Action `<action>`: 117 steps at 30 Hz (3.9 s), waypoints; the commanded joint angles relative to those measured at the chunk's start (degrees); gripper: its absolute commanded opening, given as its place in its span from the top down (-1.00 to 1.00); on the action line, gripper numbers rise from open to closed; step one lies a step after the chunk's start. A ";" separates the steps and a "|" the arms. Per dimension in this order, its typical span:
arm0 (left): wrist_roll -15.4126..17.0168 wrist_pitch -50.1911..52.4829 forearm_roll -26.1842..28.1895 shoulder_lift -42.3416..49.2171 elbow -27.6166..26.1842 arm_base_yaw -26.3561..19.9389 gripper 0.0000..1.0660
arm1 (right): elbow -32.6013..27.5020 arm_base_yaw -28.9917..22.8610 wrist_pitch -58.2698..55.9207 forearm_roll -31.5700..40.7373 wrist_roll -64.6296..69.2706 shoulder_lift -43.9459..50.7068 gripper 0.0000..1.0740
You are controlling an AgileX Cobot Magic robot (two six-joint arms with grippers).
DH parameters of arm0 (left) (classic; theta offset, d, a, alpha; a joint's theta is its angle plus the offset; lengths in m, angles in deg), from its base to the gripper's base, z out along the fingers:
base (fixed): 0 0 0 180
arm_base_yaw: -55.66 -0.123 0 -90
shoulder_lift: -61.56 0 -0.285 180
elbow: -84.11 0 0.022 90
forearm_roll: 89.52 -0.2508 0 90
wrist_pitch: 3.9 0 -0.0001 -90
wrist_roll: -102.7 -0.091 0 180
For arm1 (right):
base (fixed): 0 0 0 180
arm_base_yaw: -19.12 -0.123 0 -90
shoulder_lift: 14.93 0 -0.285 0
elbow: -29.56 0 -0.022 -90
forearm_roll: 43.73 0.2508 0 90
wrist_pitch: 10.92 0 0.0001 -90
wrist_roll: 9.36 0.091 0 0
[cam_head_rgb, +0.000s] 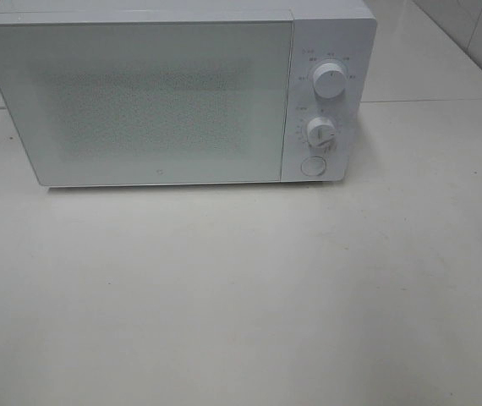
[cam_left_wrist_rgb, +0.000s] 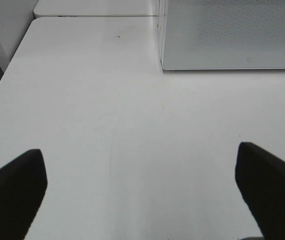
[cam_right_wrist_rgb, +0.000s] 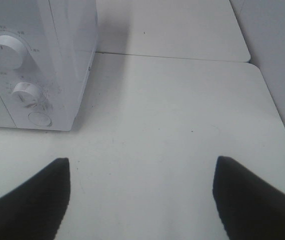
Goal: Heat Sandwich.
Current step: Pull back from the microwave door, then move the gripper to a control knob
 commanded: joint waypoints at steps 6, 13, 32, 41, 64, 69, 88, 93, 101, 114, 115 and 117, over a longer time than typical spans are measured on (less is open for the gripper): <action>-0.17 0.34 0.23 1.55 0.23 0.40 -0.82 | 0.23 0.46 12.72 0.00 1.60 -8.59 -0.42; -0.17 0.34 0.23 1.55 0.23 0.40 -0.82 | 0.23 0.46 22.35 -0.17 6.36 -16.04 -0.42; -0.17 0.34 0.23 1.55 0.23 0.40 -0.82 | -11.69 -7.22 57.35 13.81 -7.68 -28.76 -0.42; -0.17 0.34 0.23 1.55 0.23 0.40 -0.82 | -12.43 -20.68 71.33 28.59 -14.55 -38.10 -0.42; -0.17 0.34 0.23 1.55 0.23 0.40 -0.82 | -3.90 -34.38 78.27 39.02 -16.44 -55.41 -0.42; -0.17 0.34 0.23 1.55 0.23 0.40 -0.82 | -0.74 -34.38 78.09 39.02 -16.44 -58.38 -0.42; -0.17 0.34 0.23 1.55 0.23 0.40 -0.82 | 10.03 -34.15 80.10 41.48 -16.56 -70.47 -0.42; -0.17 0.34 0.23 1.55 0.23 0.40 -0.82 | 12.89 -33.46 80.16 41.83 -16.67 -72.94 -0.42; -0.17 0.34 0.23 1.55 0.23 0.40 -0.82 | 13.58 -32.20 80.04 41.54 -16.67 -74.08 -0.41; -0.17 0.34 0.23 1.55 0.23 0.40 -0.82 | 13.58 -32.20 80.27 41.54 -16.62 -74.08 0.18; -0.17 0.34 0.23 1.55 0.23 0.40 -0.82 | 13.58 -32.20 80.27 41.54 -16.50 -74.08 0.27; -0.17 0.34 0.23 1.55 0.23 0.40 -0.82 | 13.58 -32.20 80.27 41.54 -16.50 -74.08 0.47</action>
